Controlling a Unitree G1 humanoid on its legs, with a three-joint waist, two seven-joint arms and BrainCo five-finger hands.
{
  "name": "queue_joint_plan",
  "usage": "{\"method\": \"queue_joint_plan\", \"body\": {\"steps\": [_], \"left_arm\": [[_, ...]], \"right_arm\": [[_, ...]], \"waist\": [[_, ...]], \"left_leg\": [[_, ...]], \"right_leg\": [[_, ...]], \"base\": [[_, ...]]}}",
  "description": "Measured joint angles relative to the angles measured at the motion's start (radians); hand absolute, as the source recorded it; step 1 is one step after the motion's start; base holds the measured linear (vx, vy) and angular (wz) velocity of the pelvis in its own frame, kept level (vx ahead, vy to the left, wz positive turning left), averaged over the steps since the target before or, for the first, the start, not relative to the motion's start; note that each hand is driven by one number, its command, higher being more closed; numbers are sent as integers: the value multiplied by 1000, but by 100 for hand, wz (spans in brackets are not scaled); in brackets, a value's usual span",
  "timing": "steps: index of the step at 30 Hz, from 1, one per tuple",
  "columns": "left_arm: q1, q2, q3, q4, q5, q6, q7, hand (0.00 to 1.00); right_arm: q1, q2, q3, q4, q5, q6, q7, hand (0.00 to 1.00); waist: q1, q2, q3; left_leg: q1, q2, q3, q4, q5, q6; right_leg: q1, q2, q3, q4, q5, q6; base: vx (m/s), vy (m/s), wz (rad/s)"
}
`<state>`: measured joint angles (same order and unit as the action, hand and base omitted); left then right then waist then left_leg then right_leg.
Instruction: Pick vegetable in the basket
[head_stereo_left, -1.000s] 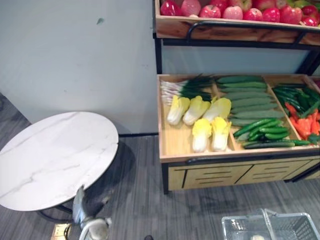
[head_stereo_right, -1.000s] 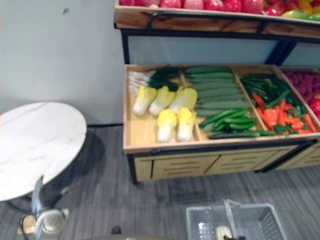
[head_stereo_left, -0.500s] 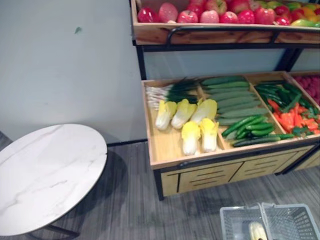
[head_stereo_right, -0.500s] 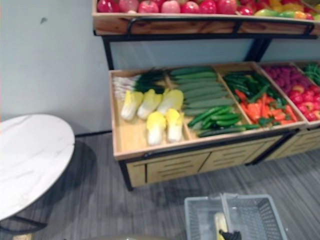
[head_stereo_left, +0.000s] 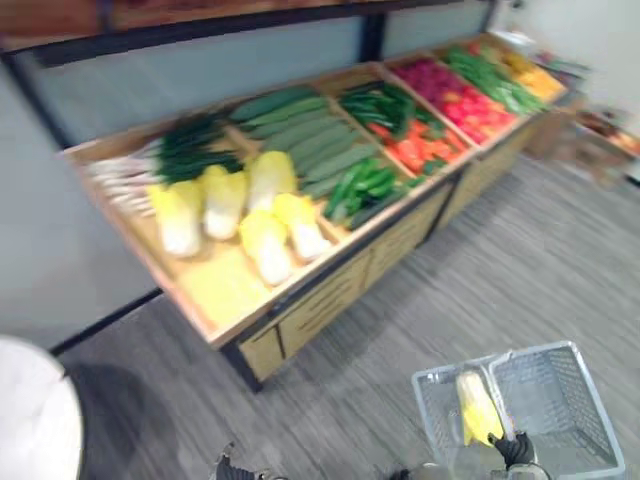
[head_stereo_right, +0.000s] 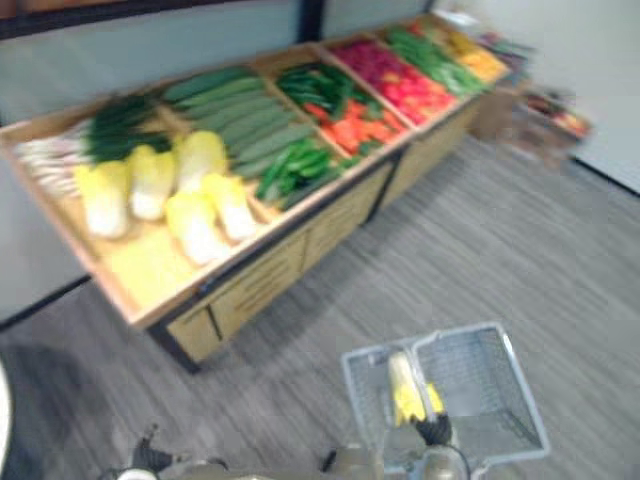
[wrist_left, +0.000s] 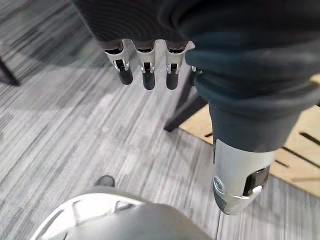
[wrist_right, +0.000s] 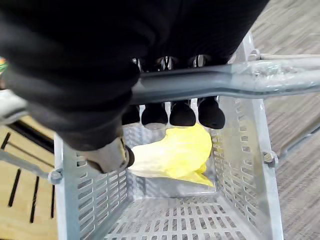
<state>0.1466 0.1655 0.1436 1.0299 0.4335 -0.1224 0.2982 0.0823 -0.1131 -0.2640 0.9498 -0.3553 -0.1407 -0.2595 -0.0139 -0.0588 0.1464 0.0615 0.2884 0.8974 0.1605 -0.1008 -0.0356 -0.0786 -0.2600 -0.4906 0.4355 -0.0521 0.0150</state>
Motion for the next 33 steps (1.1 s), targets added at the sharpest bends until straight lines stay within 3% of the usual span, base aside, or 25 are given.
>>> {"method": "queue_joint_plan", "body": {"steps": [2,3,5,7,12,14,15,16,17,18,19,22,24,25,26,28,33], "left_arm": [[-15,1,-1,0,-20,0,-1,0],[-25,-8,0,4,-38,0,-6,0],[-29,-24,-17,1,-39,-4,-18,0],[-39,-42,-22,2,-39,-4,-24,0],[-38,-34,-13,6,-43,3,-21,0],[-35,-39,19,7,-73,3,-19,0],[-32,-39,24,7,-77,4,-18,0],[-26,-40,27,8,-78,5,-17,0],[-19,-49,30,9,-79,9,-10,0],[-19,-55,29,9,-79,12,-6,0],[-22,-68,28,4,-79,11,-3,0],[-16,-85,27,5,-83,2,8,0],[-16,-85,22,5,-109,0,8,0],[-15,-87,21,5,-111,-1,7,0],[-15,-84,23,7,-112,1,7,0],[-12,-75,27,2,-107,-1,9,0],[-6,-74,20,7,-102,0,8,0]], "right_arm": [[-9,-4,-1,6,-1,3,2,100],[-5,-15,-4,12,0,9,3,100],[17,-26,-4,17,1,10,4,100],[21,-36,-4,52,2,33,8,100],[47,-4,0,70,2,43,9,100],[59,-9,7,79,2,43,9,100],[59,-12,11,79,2,42,9,100],[60,-19,19,79,2,41,8,100],[59,-43,28,75,2,41,8,100],[53,-56,32,72,2,41,8,100],[44,-75,37,72,2,41,7,100],[35,-108,43,72,1,41,5,100],[41,-105,55,69,1,41,7,100],[44,-109,57,57,1,40,8,100],[42,-104,57,55,1,40,8,100],[63,-92,83,34,0,20,11,100],[39,-98,84,33,-15,18,9,100]], "waist": [[-11,-7,13],[-13,6,26],[-13,4,24],[-17,35,24],[-15,34,18],[-13,37,20],[-12,38,20],[-13,40,23],[-12,51,29],[-10,45,32],[-9,55,33],[-7,71,36],[-5,77,35],[-4,98,37],[1,99,37],[14,69,28],[21,62,22]], "left_leg": [[17,0,63,-1,17,-5],[39,-6,85,-14,27,-19],[44,-18,106,-32,41,-35],[29,16,110,-13,54,-35],[24,107,144,34,85,-49],[30,191,158,167,69,-42],[31,208,147,206,71,-39],[29,220,104,242,76,-32],[-9,218,-86,328,96,-16],[-25,192,-175,338,81,-32],[-41,98,-342,324,28,-68],[-62,-87,-586,235,-65,-84],[-79,-129,-684,118,-63,-85],[-83,-126,-741,30,-36,-72],[-81,-128,-735,36,-39,-68],[-93,-176,-732,30,-70,-63],[-75,-240,-683,-6,-66,-21]], "right_leg": [[1,-11,-10,-22,-36,0],[5,7,-6,-59,-45,4],[50,44,14,-189,-78,48],[48,102,34,-272,-67,74],[63,196,64,-371,-31,44],[65,233,114,-374,-26,18],[65,237,131,-371,-24,8],[67,240,155,-365,-19,-3],[74,238,217,-341,-11,-31],[72,229,235,-340,-10,-31],[70,207,288,-338,-6,-26],[71,189,391,-349,-5,-18],[68,202,418,-347,-7,-13],[61,227,431,-347,-4,-1],[62,229,449,-348,-1,4],[61,193,476,-388,31,51],[45,145,528,-409,42,61]], "base": [[-179,-214,-114],[-148,-189,-82],[-164,-217,-73],[-204,-271,-51],[-45,-153,-33],[43,-103,-63],[52,-65,-71],[75,-65,-95],[82,-46,-99],[103,17,-125],[68,78,-91],[13,157,-103],[-22,194,-57],[-24,168,-51],[11,216,-35],[108,265,-23],[131,201,-24]]}}
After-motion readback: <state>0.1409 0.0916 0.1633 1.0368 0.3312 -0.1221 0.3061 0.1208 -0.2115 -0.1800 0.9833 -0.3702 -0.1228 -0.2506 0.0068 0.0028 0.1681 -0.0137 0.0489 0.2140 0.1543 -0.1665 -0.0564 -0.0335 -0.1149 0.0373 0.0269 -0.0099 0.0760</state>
